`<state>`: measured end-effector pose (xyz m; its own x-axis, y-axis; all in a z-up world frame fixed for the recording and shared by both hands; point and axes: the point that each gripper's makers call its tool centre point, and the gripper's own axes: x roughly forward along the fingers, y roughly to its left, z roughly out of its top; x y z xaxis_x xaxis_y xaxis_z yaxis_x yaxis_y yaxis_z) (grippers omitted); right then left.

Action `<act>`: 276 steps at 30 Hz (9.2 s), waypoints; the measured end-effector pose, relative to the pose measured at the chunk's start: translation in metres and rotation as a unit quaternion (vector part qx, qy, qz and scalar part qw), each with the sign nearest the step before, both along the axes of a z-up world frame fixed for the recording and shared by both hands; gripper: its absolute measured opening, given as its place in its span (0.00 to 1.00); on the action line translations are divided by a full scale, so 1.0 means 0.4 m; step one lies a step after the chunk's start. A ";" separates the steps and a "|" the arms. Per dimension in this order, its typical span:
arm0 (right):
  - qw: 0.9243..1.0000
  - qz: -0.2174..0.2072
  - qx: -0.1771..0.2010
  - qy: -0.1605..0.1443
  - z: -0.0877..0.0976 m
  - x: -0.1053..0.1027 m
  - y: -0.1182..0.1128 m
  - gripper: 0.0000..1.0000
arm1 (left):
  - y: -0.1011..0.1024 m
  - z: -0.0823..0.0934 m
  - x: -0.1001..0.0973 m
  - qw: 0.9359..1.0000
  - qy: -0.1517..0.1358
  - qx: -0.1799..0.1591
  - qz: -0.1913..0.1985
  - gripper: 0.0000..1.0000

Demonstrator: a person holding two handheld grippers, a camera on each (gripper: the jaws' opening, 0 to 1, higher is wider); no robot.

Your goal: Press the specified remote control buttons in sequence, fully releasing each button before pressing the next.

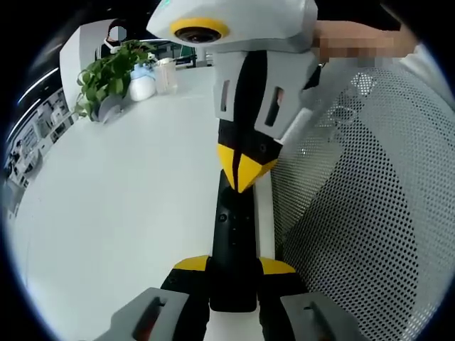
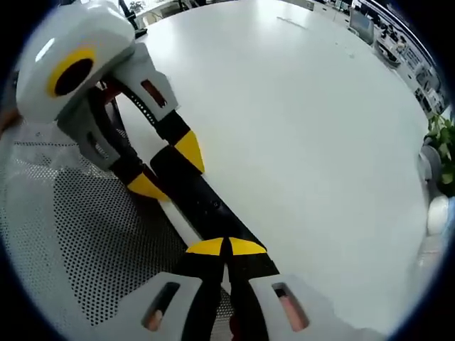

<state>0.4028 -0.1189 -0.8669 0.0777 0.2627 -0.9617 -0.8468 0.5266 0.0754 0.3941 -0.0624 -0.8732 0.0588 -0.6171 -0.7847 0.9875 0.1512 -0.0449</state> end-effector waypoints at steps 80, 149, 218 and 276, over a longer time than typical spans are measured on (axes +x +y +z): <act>0.998 -0.041 0.050 -0.024 -0.002 0.036 0.026 0.00 | -0.006 0.000 0.003 1.000 -0.003 -0.003 0.002 0.24; 0.995 0.092 0.017 -0.044 -0.001 -0.012 0.054 0.00 | -0.008 -0.001 0.003 1.000 -0.004 -0.006 0.003 0.25; 0.999 0.022 0.029 -0.006 0.000 -0.015 0.041 0.00 | -0.009 0.000 0.005 1.000 0.001 -0.015 0.009 0.25; 0.999 0.033 0.029 0.010 -0.005 -0.030 0.009 0.00 | -0.009 -0.001 0.003 1.000 -0.006 -0.016 -0.002 0.25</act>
<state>0.3907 -0.1154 -0.8691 0.0397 0.3215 -0.9461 -0.8780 0.4633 0.1206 0.3952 -0.0661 -0.8738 0.0656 -0.6419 -0.7640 0.9886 0.1457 -0.0375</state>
